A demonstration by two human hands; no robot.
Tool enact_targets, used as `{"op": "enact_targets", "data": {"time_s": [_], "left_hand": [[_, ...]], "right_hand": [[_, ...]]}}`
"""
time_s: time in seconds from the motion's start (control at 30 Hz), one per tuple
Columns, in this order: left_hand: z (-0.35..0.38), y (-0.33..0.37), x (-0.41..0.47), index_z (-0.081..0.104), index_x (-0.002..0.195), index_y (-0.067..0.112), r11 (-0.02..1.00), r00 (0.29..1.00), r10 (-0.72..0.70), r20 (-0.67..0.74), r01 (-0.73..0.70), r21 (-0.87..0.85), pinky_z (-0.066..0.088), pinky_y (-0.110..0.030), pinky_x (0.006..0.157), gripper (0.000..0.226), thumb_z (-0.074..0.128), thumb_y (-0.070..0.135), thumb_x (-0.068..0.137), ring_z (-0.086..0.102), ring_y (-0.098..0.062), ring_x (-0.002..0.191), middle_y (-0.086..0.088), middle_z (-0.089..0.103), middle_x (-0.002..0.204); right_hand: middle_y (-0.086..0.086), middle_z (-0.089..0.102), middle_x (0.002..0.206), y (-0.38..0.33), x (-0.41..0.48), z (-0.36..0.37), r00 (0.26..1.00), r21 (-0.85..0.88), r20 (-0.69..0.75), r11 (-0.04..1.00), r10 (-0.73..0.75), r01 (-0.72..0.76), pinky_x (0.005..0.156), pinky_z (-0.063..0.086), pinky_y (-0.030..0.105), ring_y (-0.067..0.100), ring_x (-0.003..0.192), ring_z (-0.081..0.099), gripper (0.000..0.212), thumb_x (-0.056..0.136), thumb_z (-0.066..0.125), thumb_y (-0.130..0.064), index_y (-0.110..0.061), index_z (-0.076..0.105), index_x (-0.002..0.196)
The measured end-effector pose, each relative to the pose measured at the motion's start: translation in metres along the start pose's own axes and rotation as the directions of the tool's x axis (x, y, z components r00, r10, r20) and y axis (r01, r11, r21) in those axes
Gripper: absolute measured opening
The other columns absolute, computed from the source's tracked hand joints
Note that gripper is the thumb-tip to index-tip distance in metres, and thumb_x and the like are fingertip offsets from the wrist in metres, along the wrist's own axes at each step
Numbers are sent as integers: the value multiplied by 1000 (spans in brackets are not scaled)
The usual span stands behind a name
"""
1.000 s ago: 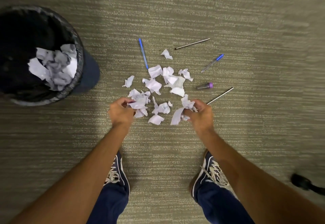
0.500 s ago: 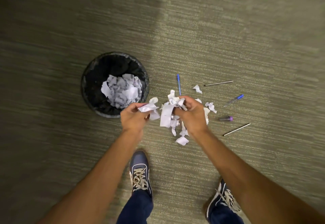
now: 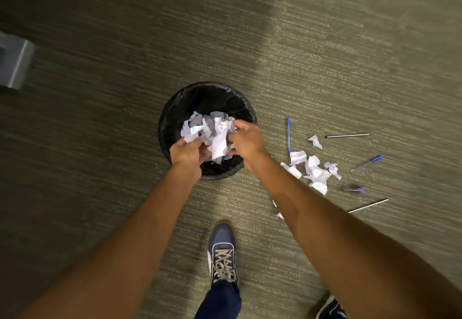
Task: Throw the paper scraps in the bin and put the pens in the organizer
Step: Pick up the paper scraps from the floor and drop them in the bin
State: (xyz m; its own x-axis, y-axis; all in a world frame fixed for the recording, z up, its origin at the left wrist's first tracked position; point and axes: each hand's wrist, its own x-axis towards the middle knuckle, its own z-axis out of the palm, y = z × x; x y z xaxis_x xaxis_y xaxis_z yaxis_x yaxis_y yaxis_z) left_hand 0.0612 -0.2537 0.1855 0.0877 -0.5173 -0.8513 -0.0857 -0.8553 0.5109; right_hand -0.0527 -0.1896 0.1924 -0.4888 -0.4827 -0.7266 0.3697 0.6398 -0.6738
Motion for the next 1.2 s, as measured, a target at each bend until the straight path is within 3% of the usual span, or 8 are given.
{"op": "enact_targets", "data": {"time_s": [0.2, 0.3, 0.4, 0.63, 0.77, 0.87, 1.03, 1.2], "left_hand": [[-2, 1, 34, 64, 111, -1, 995, 995, -101, 6, 101, -23, 58, -29, 61, 21, 59, 18, 102, 64, -18, 69, -15, 67, 97], [-2, 4, 39, 61, 104, 5, 989, 990, -138, 21, 139, -48, 61, -40, 84, 20, 57, 24, 103, 56, -18, 66, -14, 63, 95], [-1, 9, 36, 62, 110, 13, 988, 988, -129, 89, 136, -75, 58, -41, 82, 23, 49, 32, 106, 58, -20, 75, -7, 63, 94], [3, 15, 12, 67, 121, 25, 986, 991, 102, 88, -113, 126, 53, -33, 95, 34, 50, 47, 101, 62, -16, 109, 1, 66, 127], [-7, -5, -24, 58, 140, 21, 607, 762, 576, 295, -641, 469, 39, 3, 85, 42, 53, 38, 102, 57, -11, 114, 0, 50, 142], [-13, -26, -57, 57, 138, 13, 409, 615, 624, 483, -783, 468, 54, -16, 86, 39, 57, 26, 101, 65, -22, 108, -8, 49, 136], [-8, -69, -102, 54, 138, 10, 349, 637, 496, 591, -769, 536, 60, -49, 88, 43, 63, 16, 96, 65, -25, 108, -11, 50, 134], [12, -115, -115, 47, 142, 17, 277, 674, 396, 624, -735, 619, 58, -53, 90, 56, 69, 23, 92, 63, -21, 107, -6, 49, 133]], "right_hand": [[11, 67, 104, 2, 19, 13, 976, 63, 92, 977, 199, -205, 48, 58, 26, 17, 76, 63, 45, 85, 55, 11, -2, 61, 127], [-1, 57, 108, 2, 24, 15, 959, 148, 146, 954, 241, -262, 78, 63, 45, 15, 86, 58, 49, 93, 51, 3, -12, 53, 140], [3, 53, 120, -3, 25, 16, 948, 168, 170, 941, 267, -295, 89, 56, 57, 22, 97, 51, 44, 98, 44, -6, -14, 52, 140], [1, 62, 128, -11, 6, 6, 987, 120, 114, 985, 112, -126, 99, 53, 51, 22, 119, 55, 33, 98, 53, -15, -12, 65, 129], [1, 71, 119, -9, -29, -19, 988, 5, 9, 989, -151, 151, 99, 54, 47, 20, 111, 67, 23, 94, 61, -9, -13, 73, 114], [-8, 70, 108, 0, -60, -51, 968, -91, -18, 964, -251, 249, 87, 60, 44, 18, 93, 70, 20, 95, 61, -10, -13, 72, 110], [4, 69, 110, 35, -95, -120, 945, -209, -137, 941, -297, 266, 77, 52, 16, 9, 85, 65, 16, 91, 64, -4, -9, 74, 102], [6, 67, 110, 86, -115, -191, 940, -309, -188, 926, -283, 217, 75, 57, 29, 9, 82, 65, 21, 85, 64, 3, -8, 73, 101]]}}
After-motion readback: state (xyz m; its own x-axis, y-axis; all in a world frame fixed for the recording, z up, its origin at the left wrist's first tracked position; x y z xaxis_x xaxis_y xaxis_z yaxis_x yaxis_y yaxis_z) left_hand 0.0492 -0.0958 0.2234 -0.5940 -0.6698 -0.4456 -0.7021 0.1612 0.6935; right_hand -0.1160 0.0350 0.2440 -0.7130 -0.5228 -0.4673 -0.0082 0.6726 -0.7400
